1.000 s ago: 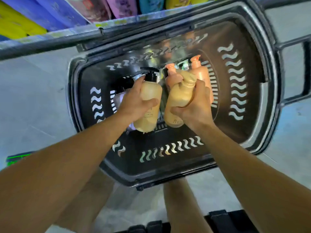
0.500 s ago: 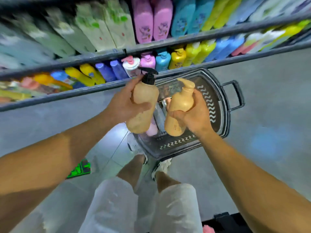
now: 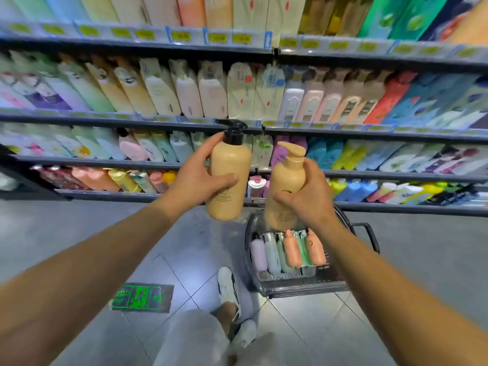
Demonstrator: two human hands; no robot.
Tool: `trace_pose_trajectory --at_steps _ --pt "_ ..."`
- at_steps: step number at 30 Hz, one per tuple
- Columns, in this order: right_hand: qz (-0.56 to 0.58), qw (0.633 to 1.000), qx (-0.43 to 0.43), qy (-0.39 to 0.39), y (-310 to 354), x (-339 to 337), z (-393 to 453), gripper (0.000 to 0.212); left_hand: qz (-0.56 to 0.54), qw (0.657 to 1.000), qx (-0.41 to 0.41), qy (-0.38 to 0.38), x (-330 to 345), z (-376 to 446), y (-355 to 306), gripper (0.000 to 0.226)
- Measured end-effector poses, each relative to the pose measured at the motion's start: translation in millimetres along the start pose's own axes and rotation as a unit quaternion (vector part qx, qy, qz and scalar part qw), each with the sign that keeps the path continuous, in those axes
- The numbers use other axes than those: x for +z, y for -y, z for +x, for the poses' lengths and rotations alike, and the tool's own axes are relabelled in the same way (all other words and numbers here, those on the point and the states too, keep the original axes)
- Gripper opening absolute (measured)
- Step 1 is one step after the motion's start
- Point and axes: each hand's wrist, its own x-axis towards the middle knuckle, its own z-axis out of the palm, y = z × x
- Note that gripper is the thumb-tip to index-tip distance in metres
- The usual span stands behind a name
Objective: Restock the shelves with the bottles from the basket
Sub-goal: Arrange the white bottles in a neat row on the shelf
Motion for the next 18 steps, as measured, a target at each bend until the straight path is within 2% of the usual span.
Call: trace_pose_trajectory --at_steps 3,9,15,18 --pt "0.006 0.999 -0.046 0.009 55 -3 -5 0.078 0.002 0.998 0.037 -0.042 -37 -25 -35 0.087" --pt "0.035 0.992 -0.12 0.025 159 0 -10 0.074 0.003 0.988 0.092 -0.125 -113 -56 -90 0.088" --pt "0.058 0.981 -0.183 0.028 250 16 -11 0.076 0.02 0.973 0.126 -0.194 -186 -71 -123 0.086" --pt "0.07 0.974 -0.215 0.016 296 34 -13 0.077 0.029 0.967 0.144 -0.206 -230 -74 -133 0.084"
